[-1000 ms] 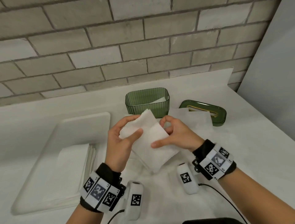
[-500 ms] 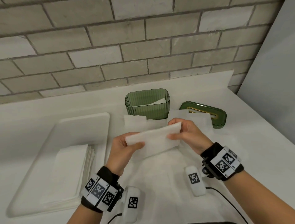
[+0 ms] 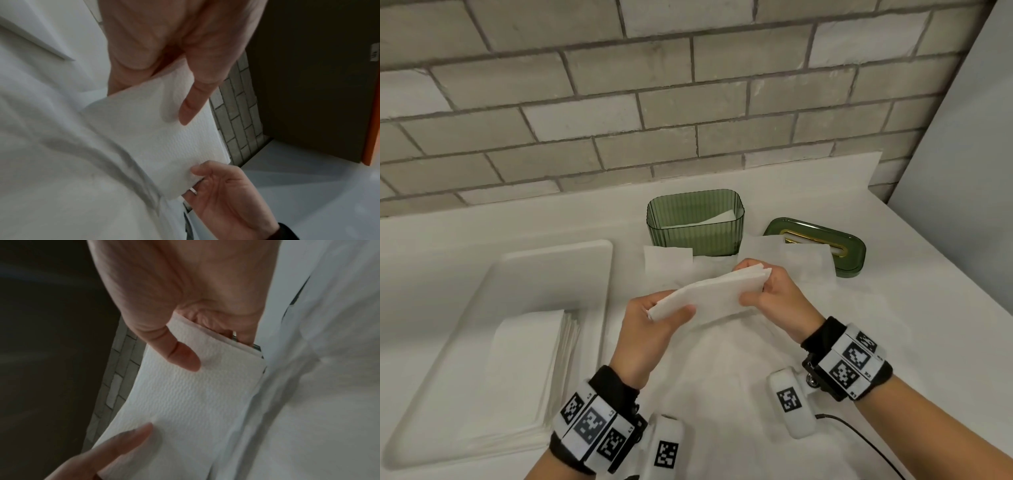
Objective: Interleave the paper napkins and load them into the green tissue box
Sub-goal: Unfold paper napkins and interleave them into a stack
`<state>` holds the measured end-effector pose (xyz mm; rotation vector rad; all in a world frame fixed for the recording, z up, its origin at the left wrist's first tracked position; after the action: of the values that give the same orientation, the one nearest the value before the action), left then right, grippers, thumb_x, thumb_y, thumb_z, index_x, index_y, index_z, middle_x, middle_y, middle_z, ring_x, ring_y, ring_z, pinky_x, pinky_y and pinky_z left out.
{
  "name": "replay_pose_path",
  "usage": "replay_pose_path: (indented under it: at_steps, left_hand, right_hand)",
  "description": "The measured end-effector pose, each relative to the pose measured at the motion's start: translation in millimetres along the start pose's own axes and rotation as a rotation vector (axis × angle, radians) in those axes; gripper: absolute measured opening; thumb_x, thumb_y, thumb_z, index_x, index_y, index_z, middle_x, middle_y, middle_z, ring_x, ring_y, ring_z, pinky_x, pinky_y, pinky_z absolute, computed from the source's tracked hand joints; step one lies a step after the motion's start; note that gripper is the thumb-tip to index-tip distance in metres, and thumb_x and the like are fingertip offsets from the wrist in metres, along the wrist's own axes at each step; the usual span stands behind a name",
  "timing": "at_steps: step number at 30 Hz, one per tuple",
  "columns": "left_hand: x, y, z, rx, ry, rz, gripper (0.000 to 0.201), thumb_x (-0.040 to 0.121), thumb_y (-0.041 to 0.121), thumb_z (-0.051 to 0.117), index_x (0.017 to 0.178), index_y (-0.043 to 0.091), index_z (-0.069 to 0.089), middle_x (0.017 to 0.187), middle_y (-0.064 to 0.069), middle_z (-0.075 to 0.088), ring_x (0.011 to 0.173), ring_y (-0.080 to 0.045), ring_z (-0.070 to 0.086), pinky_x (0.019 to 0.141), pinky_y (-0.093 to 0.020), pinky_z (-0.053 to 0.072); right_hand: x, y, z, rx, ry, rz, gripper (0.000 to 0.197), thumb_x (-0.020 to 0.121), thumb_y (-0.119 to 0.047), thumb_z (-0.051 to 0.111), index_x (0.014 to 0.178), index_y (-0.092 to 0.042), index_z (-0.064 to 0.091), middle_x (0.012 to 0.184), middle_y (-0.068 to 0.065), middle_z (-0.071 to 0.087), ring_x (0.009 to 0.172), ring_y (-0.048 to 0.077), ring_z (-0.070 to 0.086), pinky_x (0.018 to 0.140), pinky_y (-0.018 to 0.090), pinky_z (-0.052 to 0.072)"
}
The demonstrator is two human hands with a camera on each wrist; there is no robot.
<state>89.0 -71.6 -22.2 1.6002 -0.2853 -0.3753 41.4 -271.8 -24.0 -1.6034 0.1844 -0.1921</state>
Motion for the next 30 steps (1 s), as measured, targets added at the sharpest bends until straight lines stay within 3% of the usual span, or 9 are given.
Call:
replay_pose_path:
  at_steps: [3, 6, 9, 14, 18, 21, 24, 27, 30]
  left_hand:
    - [-5.7, -14.0, -1.5, 0.084, -0.059, -0.135, 0.012, 0.083, 0.005, 0.076, 0.094, 0.011, 0.078, 0.092, -0.007, 0.078, 0.083, -0.02, 0.072, 0.068, -0.024, 0.054]
    - [-9.4, -18.1, -5.9, 0.121, -0.054, -0.184, 0.013, 0.085, 0.005, 0.073, 0.095, 0.013, 0.076, 0.094, -0.009, 0.077, 0.081, -0.017, 0.07, 0.063, -0.021, 0.053]
    - [-3.0, -12.7, -14.4, 0.063, 0.005, -0.183, 0.026, 0.085, 0.001, 0.072, 0.107, 0.014, 0.069, 0.098, -0.01, 0.072, 0.087, -0.02, 0.067, 0.077, -0.033, 0.053]
    - [-4.9, -2.9, -26.8, 0.065, 0.086, -0.145, 0.042, 0.084, 0.008, 0.075, 0.118, 0.027, 0.059, 0.108, 0.0, 0.072, 0.099, -0.019, 0.069, 0.085, -0.032, 0.054]
    - [-10.9, -6.0, -29.5, 0.082, 0.071, -0.131, 0.039, 0.085, 0.009, 0.075, 0.116, 0.027, 0.059, 0.109, -0.002, 0.072, 0.097, -0.019, 0.071, 0.078, -0.026, 0.051]
    - [-15.8, -9.7, -31.0, 0.096, 0.026, -0.14, 0.038, 0.082, 0.02, 0.079, 0.115, 0.028, 0.061, 0.107, 0.0, 0.074, 0.098, -0.017, 0.071, 0.079, -0.025, 0.051]
    - [-21.0, -13.1, -35.8, 0.136, 0.003, -0.141, 0.044, 0.069, 0.034, 0.075, 0.111, 0.031, 0.064, 0.104, 0.004, 0.075, 0.098, -0.014, 0.071, 0.082, -0.026, 0.052]
    - [-23.6, -14.8, -43.7, 0.159, 0.026, -0.115, 0.036, 0.069, 0.035, 0.075, 0.104, 0.038, 0.065, 0.103, 0.006, 0.074, 0.097, -0.012, 0.071, 0.083, -0.027, 0.051]
    - [-25.2, -15.4, -49.4, 0.164, 0.047, -0.101, 0.032, 0.068, 0.034, 0.074, 0.098, 0.04, 0.066, 0.102, 0.006, 0.074, 0.094, -0.011, 0.07, 0.081, -0.026, 0.049]
  right_hand:
    - [-2.8, 17.9, -2.0, -0.154, -0.1, 0.112, 0.029, 0.076, 0.005, 0.063, 0.099, -0.012, 0.067, 0.094, 0.002, 0.069, 0.088, 0.015, 0.066, 0.077, 0.025, 0.055]
    - [3.4, 15.2, -5.9, -0.271, -0.138, 0.122, 0.03, 0.082, 0.003, 0.069, 0.105, -0.016, 0.068, 0.106, 0.004, 0.073, 0.097, 0.018, 0.07, 0.09, 0.035, 0.055]
    - [28.1, -20.6, -19.5, -0.288, -0.028, 0.048, 0.027, 0.083, 0.001, 0.07, 0.109, -0.008, 0.069, 0.102, 0.005, 0.073, 0.084, 0.007, 0.07, 0.081, 0.027, 0.055]
    - [90.0, -76.8, -43.1, -0.139, 0.169, 0.031, 0.027, 0.091, -0.001, 0.061, 0.118, 0.005, 0.063, 0.115, 0.016, 0.066, 0.098, 0.023, 0.064, 0.072, 0.025, 0.059]
    - [138.7, -83.5, -42.7, -0.1, 0.266, 0.085, 0.03, 0.091, 0.004, 0.059, 0.121, 0.009, 0.058, 0.126, 0.021, 0.058, 0.103, 0.031, 0.063, 0.066, 0.03, 0.061]
    - [163.3, -67.9, -33.1, -0.199, 0.258, 0.146, 0.037, 0.09, 0.005, 0.059, 0.126, 0.007, 0.053, 0.134, 0.02, 0.052, 0.11, 0.038, 0.061, 0.069, 0.036, 0.061]
    - [173.6, -48.0, -20.8, -0.339, 0.198, 0.201, 0.035, 0.089, 0.007, 0.057, 0.124, 0.004, 0.057, 0.134, 0.017, 0.052, 0.108, 0.034, 0.061, 0.074, 0.038, 0.06]
    - [176.7, -43.8, -12.3, -0.692, 0.088, 0.172, 0.034, 0.089, 0.002, 0.057, 0.122, 0.006, 0.058, 0.132, 0.019, 0.056, 0.114, 0.032, 0.057, 0.091, 0.038, 0.052]
    - [180.7, -46.9, -14.6, -0.898, 0.051, 0.129, 0.042, 0.085, 0.001, 0.058, 0.127, 0.004, 0.054, 0.129, 0.019, 0.056, 0.115, 0.032, 0.055, 0.089, 0.032, 0.05]
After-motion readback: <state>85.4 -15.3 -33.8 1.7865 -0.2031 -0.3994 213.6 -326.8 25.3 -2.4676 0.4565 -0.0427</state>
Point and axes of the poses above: each hand's wrist, its own x-axis towards the middle knuckle, its own z-axis out of the palm, y = z × x, the point moved 5 cm from there along x, towards the middle knuckle
